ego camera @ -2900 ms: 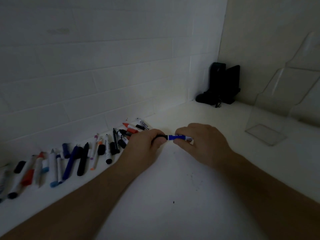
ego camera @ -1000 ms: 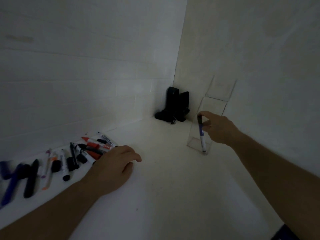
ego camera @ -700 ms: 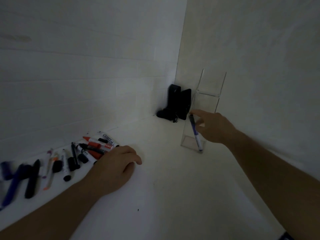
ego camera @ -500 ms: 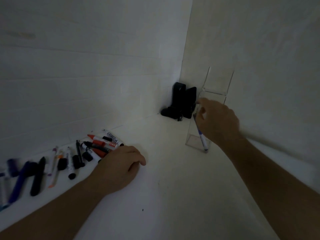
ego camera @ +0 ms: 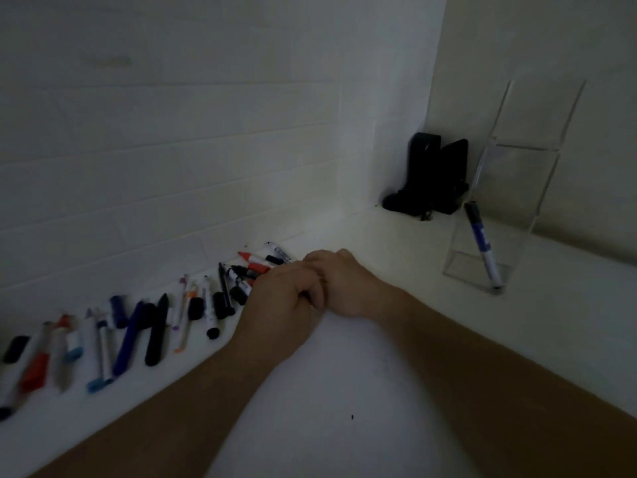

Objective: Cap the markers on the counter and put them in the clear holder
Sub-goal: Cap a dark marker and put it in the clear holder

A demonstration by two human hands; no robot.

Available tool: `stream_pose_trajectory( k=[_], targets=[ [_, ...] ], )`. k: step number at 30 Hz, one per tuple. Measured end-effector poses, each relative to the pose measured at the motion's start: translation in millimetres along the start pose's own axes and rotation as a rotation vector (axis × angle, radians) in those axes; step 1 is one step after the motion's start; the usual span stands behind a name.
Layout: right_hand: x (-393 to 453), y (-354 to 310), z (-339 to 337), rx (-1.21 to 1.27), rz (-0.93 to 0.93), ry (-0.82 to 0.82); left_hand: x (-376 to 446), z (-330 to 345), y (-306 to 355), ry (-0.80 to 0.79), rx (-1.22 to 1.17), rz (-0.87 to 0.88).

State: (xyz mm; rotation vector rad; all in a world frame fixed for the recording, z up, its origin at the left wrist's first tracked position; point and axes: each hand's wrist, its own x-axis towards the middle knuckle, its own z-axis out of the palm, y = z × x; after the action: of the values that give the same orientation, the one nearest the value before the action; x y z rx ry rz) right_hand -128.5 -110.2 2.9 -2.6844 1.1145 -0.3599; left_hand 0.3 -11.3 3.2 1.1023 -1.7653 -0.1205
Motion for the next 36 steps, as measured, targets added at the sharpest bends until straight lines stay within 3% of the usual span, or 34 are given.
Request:
stream_pose_trajectory(
  k=[6,10,12,15,18,22,25,27,29,32,36],
  targets=[
    [-11,2,-5,-0.153,0.197,0.225,3,-10,6,0.089,0.155,-0.067],
    [-18,17,-9,-0.086,0.243,0.278,27,-26,7,0.078,0.148,-0.458],
    [-19,23,-7,0.052,0.25,0.343,43,-36,0,-0.028,0.116,-0.62],
    [-20,26,-6,0.236,0.286,0.461,69,-45,-12,-0.245,0.347,-0.712],
    [-21,23,-5,0.25,0.253,0.423,89,-40,-20,-0.457,0.642,-0.766],
    [-21,25,-5,0.27,0.227,0.409,101,-27,-22,-0.589,0.711,-0.807],
    [-23,24,-9,0.316,0.229,0.39,103,-25,-24,-0.536,0.659,-0.765],
    [-24,23,-12,0.372,0.214,0.405,101,-28,-21,-0.427,0.683,-0.595],
    [-22,23,-11,0.357,0.188,0.441,89,-33,-9,-0.305,0.559,-0.436],
    [-20,20,-7,0.205,0.156,0.504,59,-43,8,-0.2,0.177,-0.468],
    [-20,15,-2,0.091,0.097,0.515,25,-55,1,0.006,0.225,-0.413]
  ],
)
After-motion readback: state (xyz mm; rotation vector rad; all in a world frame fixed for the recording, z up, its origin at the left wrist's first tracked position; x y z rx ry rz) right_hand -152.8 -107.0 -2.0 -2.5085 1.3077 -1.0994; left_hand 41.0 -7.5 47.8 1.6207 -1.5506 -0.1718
